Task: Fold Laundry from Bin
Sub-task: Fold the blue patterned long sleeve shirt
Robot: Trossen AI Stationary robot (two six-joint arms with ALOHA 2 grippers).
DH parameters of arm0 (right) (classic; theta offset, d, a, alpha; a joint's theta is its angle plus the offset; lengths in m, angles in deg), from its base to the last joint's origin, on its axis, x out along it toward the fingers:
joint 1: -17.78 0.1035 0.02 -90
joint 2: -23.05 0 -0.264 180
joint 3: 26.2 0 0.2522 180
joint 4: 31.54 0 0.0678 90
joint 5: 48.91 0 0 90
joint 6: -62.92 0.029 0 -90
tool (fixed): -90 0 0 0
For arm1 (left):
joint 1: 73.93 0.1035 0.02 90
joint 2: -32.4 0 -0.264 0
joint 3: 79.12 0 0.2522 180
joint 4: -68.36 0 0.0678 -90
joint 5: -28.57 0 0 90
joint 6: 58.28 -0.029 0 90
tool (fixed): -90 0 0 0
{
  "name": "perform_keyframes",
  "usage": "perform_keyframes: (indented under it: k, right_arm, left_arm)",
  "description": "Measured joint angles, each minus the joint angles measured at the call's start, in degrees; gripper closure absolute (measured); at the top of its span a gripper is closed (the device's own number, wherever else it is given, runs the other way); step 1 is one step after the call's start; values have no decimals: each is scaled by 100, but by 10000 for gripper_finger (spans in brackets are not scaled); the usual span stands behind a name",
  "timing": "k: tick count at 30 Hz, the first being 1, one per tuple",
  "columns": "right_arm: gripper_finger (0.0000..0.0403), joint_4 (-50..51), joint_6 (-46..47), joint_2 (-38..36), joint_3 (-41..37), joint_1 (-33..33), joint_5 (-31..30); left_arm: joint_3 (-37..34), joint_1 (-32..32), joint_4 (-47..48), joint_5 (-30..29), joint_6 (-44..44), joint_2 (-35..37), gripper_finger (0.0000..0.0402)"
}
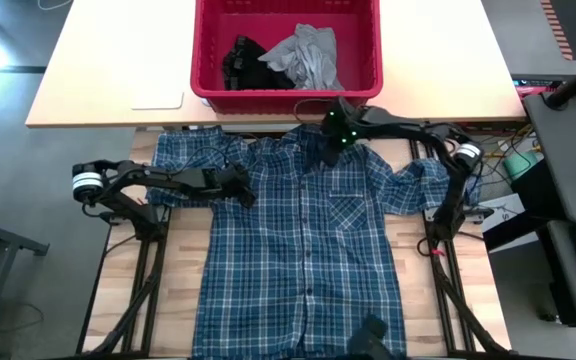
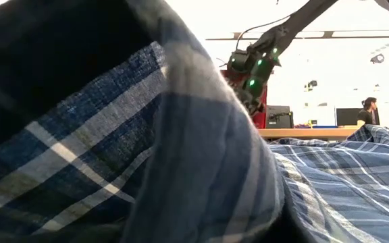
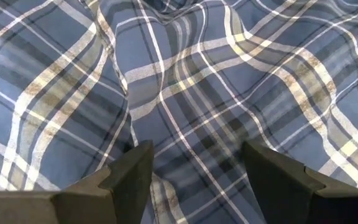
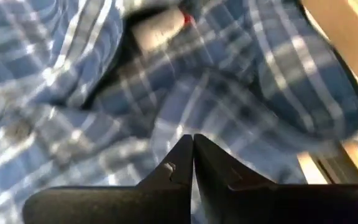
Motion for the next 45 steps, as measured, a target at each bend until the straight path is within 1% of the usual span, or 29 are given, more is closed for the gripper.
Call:
perform_keyframes:
  k: [5,7,9,12,15,19,22,25,27,31,35,40,45]
  right_arm:
    - [394,689,-80,-615,-239,-39,204]
    - [394,907,-194,-759,-513,-39,220]
    - [394,875,-295,-799,-856,-39,222]
    - [394,322,-311,-651,-1297,-36,233]
    - [394,-634,-8,-259,-1445,-36,261]
    - [394,-1974,436,222,-1027,-37,270]
    - [394,-2329,545,603,-508,-72,263]
    - [394,-2126,513,852,-44,-108,206]
    - [394,-2024,497,917,107,-111,224]
    - [394,-1291,389,867,144,-119,248]
    - [394,-522,285,463,0,-102,270]
    - [394,-96,331,-268,-447,-219,226]
    - [394,-328,826,-853,-1377,-587,171]
  left_arm:
    - [0,0,-8,-2,24,0,169]
    - [0,0,-19,-17,24,0,169]
    - [0,0,-19,-26,24,0,169]
    - [0,0,-19,-28,23,0,169]
    - [-2,-2,-17,-31,17,0,169]
    - [-4,-3,-14,-20,7,0,169]
    - [-4,-4,-6,-15,7,2,169]
    - [-4,-4,6,-7,7,2,169]
    - [-4,-11,32,-2,7,2,169]
    - [-4,-15,83,11,26,4,169]
    - [103,-15,293,118,5,4,169]
    - [496,-15,765,123,-74,145,169]
    - [860,0,739,123,-230,360,169]
